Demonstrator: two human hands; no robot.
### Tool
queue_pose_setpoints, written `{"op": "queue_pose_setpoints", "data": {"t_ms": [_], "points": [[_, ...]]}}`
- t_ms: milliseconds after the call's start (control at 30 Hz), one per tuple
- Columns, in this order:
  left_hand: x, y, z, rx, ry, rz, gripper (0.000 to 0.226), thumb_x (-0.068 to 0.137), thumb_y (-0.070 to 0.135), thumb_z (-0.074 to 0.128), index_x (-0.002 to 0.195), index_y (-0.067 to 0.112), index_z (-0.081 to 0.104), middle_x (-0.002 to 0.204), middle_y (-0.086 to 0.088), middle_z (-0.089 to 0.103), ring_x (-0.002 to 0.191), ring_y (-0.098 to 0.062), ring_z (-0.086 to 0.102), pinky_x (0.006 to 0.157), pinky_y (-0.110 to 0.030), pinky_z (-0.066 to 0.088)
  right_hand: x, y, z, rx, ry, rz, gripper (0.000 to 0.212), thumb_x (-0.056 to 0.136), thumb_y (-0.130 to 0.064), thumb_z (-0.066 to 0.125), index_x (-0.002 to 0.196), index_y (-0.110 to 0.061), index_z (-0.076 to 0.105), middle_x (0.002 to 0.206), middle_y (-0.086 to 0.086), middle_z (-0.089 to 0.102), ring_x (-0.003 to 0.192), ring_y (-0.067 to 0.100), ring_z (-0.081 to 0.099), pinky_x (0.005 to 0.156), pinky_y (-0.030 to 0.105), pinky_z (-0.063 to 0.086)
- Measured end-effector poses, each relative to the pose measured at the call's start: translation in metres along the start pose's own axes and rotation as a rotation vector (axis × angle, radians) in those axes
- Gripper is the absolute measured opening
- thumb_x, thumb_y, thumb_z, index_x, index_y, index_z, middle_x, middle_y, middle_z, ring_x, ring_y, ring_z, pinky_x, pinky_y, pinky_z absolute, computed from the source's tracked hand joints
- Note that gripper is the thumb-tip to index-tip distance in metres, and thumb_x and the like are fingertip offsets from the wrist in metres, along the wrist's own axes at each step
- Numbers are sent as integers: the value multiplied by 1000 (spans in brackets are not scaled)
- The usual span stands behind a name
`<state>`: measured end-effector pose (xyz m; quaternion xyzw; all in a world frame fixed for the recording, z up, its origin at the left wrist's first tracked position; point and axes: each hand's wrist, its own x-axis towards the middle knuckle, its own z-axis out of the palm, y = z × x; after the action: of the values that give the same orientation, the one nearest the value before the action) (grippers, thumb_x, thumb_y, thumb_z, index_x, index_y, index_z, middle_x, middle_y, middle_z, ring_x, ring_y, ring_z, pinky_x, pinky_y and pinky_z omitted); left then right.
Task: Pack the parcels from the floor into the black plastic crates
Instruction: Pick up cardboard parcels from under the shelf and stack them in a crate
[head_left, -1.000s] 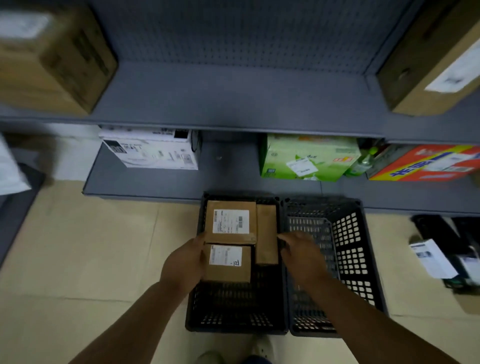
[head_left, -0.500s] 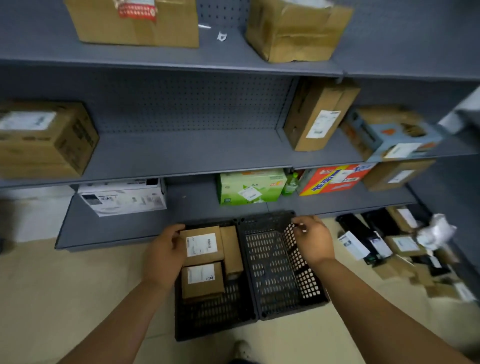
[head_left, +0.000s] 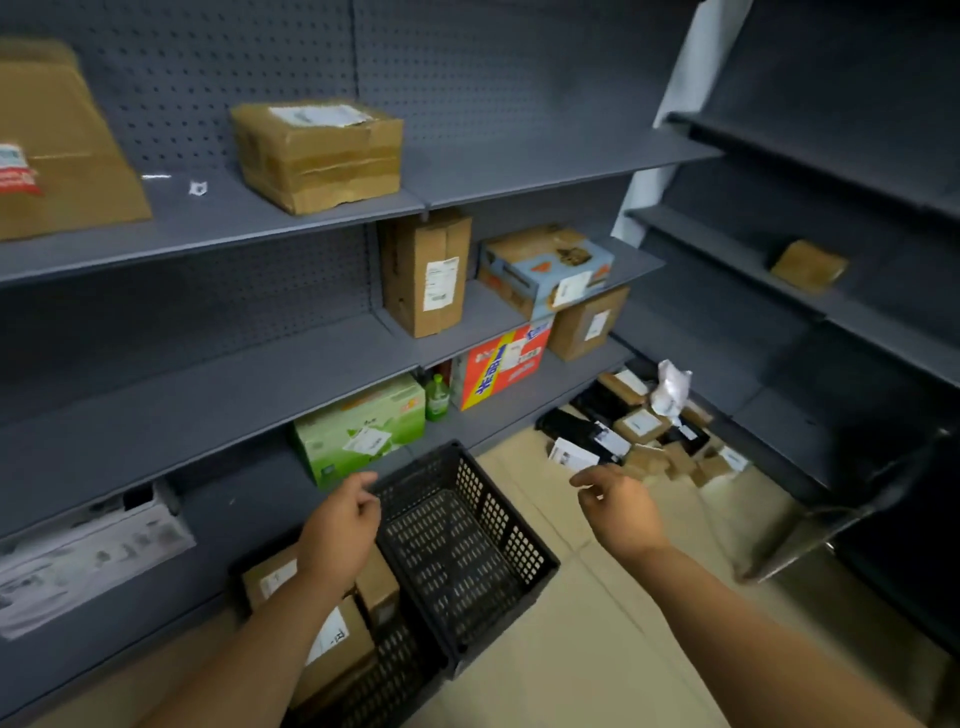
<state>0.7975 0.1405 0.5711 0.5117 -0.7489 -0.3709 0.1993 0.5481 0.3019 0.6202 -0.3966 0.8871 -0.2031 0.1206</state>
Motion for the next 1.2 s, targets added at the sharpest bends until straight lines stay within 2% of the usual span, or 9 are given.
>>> {"op": "queue_pose_setpoints", "data": {"t_ms": [100, 200, 333, 400, 633, 767, 967, 1100, 1200], "points": [[12, 33, 24, 45, -70, 54, 33, 97, 18, 43, 129, 19, 51, 109, -1, 65, 78, -13, 59, 66, -30, 47, 0, 35, -26, 20, 40, 62, 26, 90, -7, 52, 108, -15, 68, 116, 6, 61, 99, 21, 58, 81, 20, 38], [24, 68, 58, 70, -124, 107, 31, 97, 17, 41, 125, 17, 54, 102, 1, 64, 73, -10, 55, 60, -27, 42, 3, 74, -51, 9, 69, 119, 26, 91, -10, 52, 110, -17, 67, 117, 4, 61, 101, 19, 57, 79, 18, 36], [38, 119, 113, 86, -170, 149, 29, 96, 17, 43, 121, 19, 57, 103, -2, 67, 80, -18, 61, 70, -34, 50, 11, 136, -85, -5, 84, 177, 27, 91, -11, 51, 112, -19, 67, 119, 3, 60, 103, 20, 57, 82, 21, 39], [42, 146, 145, 84, -181, 161, 29, 95, 15, 44, 121, 18, 57, 105, -4, 66, 83, -22, 60, 72, -34, 49, 20, 171, -104, -12, 74, 186, 27, 92, -11, 50, 113, -18, 66, 119, 4, 60, 104, 20, 57, 85, 23, 41], [53, 239, 264, 63, -218, 165, 29, 95, 16, 44, 120, 19, 58, 95, -6, 66, 81, -20, 58, 68, -29, 43, 73, 300, -169, -37, 66, 217, 27, 90, -13, 51, 108, -23, 68, 117, 2, 62, 102, 19, 59, 83, 24, 44], [58, 280, 320, 46, -215, 150, 29, 95, 18, 42, 120, 19, 59, 94, -6, 67, 86, -22, 62, 75, -32, 48, 107, 358, -199, -69, 47, 225, 27, 89, -12, 51, 107, -23, 68, 117, 1, 63, 105, 19, 59, 88, 26, 45], [83, 319, 369, 66, -229, 131, 28, 97, 20, 41, 119, 21, 58, 93, -4, 66, 84, -20, 61, 73, -31, 47, 158, 412, -219, -20, 10, 224, 26, 91, -13, 51, 109, -21, 67, 121, 1, 61, 107, 17, 58, 89, 23, 43], [123, 337, 396, 32, -280, 86, 27, 97, 19, 43, 120, 23, 57, 106, -5, 65, 90, -17, 61, 74, -30, 45, 196, 432, -222, 0, 4, 219, 25, 90, -11, 52, 108, -20, 68, 119, 1, 62, 106, 17, 58, 83, 19, 40], [161, 358, 425, -25, -321, 92, 28, 98, 17, 41, 122, 20, 54, 112, -6, 63, 94, -19, 61, 63, -22, 43, 233, 446, -228, 7, 10, 225, 26, 90, -10, 52, 108, -18, 68, 118, 0, 62, 107, 16, 57, 86, 19, 40]]}}
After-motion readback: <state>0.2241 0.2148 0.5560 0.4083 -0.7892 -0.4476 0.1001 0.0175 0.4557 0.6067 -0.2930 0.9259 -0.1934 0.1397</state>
